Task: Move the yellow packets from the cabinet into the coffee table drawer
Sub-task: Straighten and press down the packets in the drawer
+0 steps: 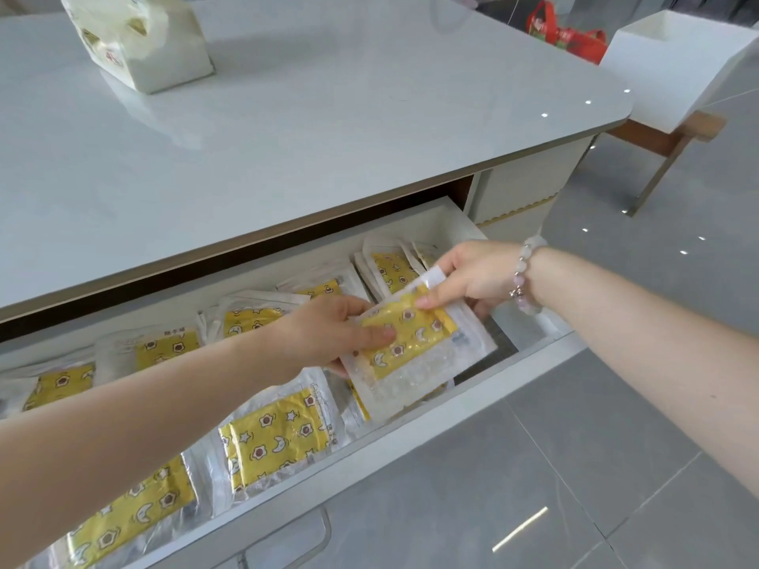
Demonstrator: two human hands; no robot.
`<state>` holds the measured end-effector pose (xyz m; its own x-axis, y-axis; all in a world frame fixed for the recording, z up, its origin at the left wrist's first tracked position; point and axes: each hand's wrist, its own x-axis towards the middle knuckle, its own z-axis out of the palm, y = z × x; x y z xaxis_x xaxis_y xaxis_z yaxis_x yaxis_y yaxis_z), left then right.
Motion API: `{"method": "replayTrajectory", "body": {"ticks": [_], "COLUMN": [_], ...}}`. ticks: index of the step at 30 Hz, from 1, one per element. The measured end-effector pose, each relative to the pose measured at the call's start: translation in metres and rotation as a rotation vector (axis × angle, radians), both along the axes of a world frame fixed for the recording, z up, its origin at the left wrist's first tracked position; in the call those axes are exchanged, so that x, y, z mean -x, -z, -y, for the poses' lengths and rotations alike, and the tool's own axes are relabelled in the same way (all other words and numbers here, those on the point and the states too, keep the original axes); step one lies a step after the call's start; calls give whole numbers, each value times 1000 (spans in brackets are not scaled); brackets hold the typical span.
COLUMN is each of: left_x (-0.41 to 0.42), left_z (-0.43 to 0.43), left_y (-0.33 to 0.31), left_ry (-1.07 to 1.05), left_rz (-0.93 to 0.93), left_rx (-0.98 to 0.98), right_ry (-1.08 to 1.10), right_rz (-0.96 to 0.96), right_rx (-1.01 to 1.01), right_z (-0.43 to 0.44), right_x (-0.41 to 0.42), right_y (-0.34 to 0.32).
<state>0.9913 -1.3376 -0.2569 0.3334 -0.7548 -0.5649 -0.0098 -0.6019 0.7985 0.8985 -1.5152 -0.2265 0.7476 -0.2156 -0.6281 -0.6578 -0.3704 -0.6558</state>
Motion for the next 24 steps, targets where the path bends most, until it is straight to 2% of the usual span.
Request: {"method": "replayTrajectory", "body": {"ticks": [2, 3, 6, 9, 14, 16, 20, 23, 24], "left_x": [4, 6, 12, 20, 28, 30, 36, 37, 36], "left_z": [-5, -7, -11, -14, -15, -14, -13, -13, -13], "left_y": [4, 8, 18, 23, 19, 17, 16, 14, 13], "left_ry": [41, 73, 164, 192, 261, 373, 594, 597, 575], "left_rz": [13, 86, 473, 673, 950, 1076, 1330, 1375, 1398], "left_rx": [-88, -123, -214, -244, -225, -253, -265, -224, -152], "right_ry": [-35, -37, -27, -11, 7, -71, -148, -164, -160], "right_rz": [-54, -68, -91, -109, 46, 34, -77, -112, -113], "right_rx": [156, 185, 207, 332, 898, 1026, 1062, 1061, 1055], "right_z": [-3, -4, -3, -1, 3, 2, 1, 4, 6], "right_x": [1, 1, -3, -10, -17, -21, -29, -31, -31], "right_y": [4, 5, 4, -1, 1, 7, 18, 24, 26]}}
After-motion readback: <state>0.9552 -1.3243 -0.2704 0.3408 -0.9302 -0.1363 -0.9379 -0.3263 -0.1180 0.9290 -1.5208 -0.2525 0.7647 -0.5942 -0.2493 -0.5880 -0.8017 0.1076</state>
